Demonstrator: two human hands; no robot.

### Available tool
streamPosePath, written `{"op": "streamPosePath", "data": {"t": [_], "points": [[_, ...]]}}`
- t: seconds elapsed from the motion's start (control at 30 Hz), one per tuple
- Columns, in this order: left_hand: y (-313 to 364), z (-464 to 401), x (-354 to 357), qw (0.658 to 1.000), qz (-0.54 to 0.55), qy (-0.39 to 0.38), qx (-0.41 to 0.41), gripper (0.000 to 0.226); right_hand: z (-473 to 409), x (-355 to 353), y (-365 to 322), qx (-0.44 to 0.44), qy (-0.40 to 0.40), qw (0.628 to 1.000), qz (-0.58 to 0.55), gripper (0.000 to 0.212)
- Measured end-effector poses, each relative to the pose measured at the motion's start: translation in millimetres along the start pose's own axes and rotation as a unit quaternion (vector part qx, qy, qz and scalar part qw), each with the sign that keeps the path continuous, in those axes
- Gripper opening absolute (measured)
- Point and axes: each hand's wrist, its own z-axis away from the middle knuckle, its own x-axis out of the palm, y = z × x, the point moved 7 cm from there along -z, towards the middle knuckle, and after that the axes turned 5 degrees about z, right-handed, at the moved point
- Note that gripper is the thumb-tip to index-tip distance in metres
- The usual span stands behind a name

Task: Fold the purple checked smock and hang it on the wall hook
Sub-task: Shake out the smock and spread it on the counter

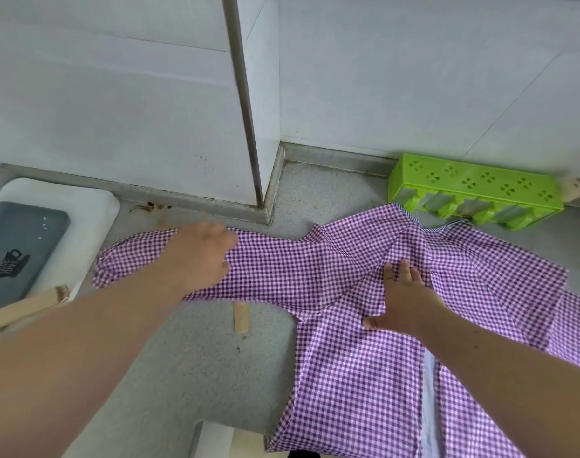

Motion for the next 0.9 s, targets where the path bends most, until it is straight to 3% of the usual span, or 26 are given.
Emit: {"op": "streamPosePath", "data": {"t": [0.07,0.1,0.17,0.3,0.4,0.47,0.53,0.6,0.73,0.9], "points": [[53,8,15,0.989,0.063,-0.063,0.116,0.050,3,-2,0,-0.002,0.008,1.000,0.008,0.148],[71,10,26,0.985,0.070,-0.093,0.128,0.057,6,-3,-2,-0.007,0.019,1.000,0.017,0.145],[86,8,42,0.985,0.057,-0.138,0.088,0.063,12,-8,-7,-0.034,0.063,0.997,0.043,0.134],[76,13,51,0.984,-0.024,-0.176,0.011,0.026,22,-2,-21,-0.112,0.077,0.989,0.062,0.105],[62,25,58,0.964,-0.072,-0.251,-0.053,0.021,22,-1,-21,-0.114,0.062,0.990,0.058,0.110],[62,32,53,0.968,-0.056,-0.240,-0.050,0.025,23,-3,-19,-0.106,0.056,0.992,0.047,0.117],[80,34,43,0.986,-0.027,-0.159,0.030,0.025,25,-4,-17,-0.090,0.065,0.993,0.040,0.123],[109,40,40,0.984,0.015,-0.156,0.086,0.030,31,-3,-15,-0.073,0.085,0.993,0.046,0.121],[157,47,76,0.942,0.175,-0.283,-0.030,0.054,47,9,-15,-0.070,0.112,0.991,0.033,0.103],[171,42,92,0.928,0.252,-0.245,-0.122,0.026,66,24,-8,-0.081,0.133,0.987,0.045,0.080]]}}
